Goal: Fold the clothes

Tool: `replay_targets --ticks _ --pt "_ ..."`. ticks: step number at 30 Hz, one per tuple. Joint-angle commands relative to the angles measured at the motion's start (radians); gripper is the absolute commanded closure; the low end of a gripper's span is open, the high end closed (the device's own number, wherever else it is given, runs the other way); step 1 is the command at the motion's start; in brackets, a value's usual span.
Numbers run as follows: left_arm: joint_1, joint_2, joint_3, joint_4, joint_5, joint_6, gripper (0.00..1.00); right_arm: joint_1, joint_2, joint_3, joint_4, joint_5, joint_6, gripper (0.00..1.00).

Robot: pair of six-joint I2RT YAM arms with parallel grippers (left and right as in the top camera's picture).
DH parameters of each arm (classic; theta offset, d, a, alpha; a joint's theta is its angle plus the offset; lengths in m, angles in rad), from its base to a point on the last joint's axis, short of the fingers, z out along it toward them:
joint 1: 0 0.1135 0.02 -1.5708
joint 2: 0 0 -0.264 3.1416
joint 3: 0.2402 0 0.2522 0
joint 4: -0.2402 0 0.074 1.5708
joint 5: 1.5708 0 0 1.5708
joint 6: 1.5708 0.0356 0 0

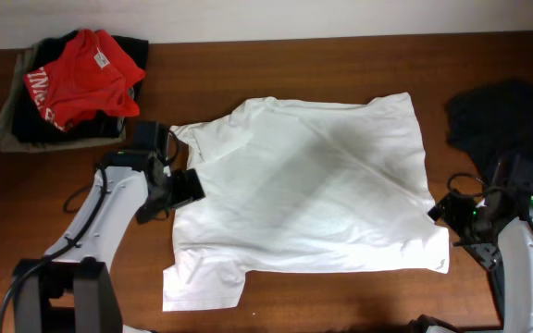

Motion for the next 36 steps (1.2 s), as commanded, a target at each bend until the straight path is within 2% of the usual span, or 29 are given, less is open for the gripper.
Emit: replay_targets --ticks 1,7,11,14,21,28,36 --pt "-0.076 -0.01 0.029 0.12 0.052 0.091 0.02 -0.001 -0.002 0.017 0.082 -0.241 -0.059 0.01" --pt "-0.19 -0.01 0.029 0.293 0.109 -0.039 0.02 0.063 0.026 0.017 0.157 -0.28 -0.056 0.01" --pt "-0.206 -0.002 0.029 0.449 0.105 -0.095 0.05 0.122 0.073 0.017 0.169 -0.28 -0.056 0.01" --pt "-0.206 0.022 0.029 0.504 0.104 -0.136 0.06 0.162 0.113 0.017 0.17 -0.271 -0.056 0.01" --pt "-0.206 0.114 0.029 0.557 0.09 -0.206 0.06 0.232 0.225 0.017 0.225 -0.232 -0.056 0.01" --pt "-0.183 0.124 0.029 0.549 -0.031 -0.202 0.06 0.24 0.322 0.017 0.241 -0.232 -0.056 0.01" --pt "-0.153 0.144 0.029 0.55 -0.035 -0.171 0.07 0.24 0.363 0.016 0.266 -0.231 -0.056 0.0"
